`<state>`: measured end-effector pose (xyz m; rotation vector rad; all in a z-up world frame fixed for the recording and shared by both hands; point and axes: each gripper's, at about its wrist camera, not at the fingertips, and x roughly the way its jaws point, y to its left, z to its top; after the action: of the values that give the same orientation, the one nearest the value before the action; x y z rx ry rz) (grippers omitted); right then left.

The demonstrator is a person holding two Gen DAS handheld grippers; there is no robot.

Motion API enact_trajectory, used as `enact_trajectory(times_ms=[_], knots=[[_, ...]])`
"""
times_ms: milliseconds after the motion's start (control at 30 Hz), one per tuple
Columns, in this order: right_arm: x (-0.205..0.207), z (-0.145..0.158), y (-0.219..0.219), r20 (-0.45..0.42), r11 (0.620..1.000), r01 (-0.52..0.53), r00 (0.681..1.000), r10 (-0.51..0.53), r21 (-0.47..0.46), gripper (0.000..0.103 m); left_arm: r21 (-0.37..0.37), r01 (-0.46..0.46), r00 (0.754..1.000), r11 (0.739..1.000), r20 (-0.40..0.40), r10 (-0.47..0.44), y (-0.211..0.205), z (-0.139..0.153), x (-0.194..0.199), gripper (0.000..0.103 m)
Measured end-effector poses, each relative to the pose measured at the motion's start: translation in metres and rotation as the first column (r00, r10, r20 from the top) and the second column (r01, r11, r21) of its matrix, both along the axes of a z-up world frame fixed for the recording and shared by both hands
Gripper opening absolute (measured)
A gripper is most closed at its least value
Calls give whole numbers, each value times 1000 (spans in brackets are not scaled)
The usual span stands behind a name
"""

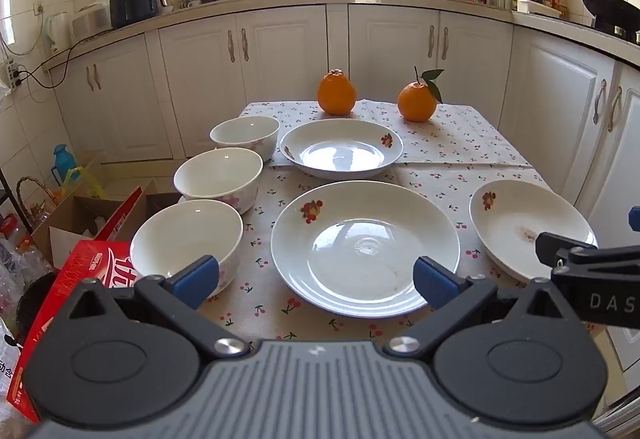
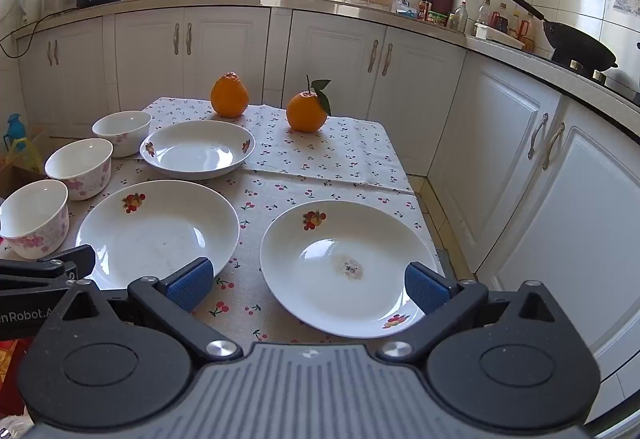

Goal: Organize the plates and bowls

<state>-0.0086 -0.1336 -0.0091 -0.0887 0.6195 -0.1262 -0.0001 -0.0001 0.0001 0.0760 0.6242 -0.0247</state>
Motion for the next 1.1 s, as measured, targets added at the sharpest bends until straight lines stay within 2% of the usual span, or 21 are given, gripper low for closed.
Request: enact_trajectory(times_ms=[67,333,1100], knots=[[0,0,0,0,1000,0,1000,0,3,103,-21,1,1000,1000,-13,-1,1,0,0,102],[1,0,0,-2,1000,0,1000,0,1,103,2,-1,1000,1000,-7,1,-2,0,3,102],[3,-3,-2,-3,1000,-4,1000,4,4,103,4,-8,1000,1000,-7,8,-2,0,0,102]])
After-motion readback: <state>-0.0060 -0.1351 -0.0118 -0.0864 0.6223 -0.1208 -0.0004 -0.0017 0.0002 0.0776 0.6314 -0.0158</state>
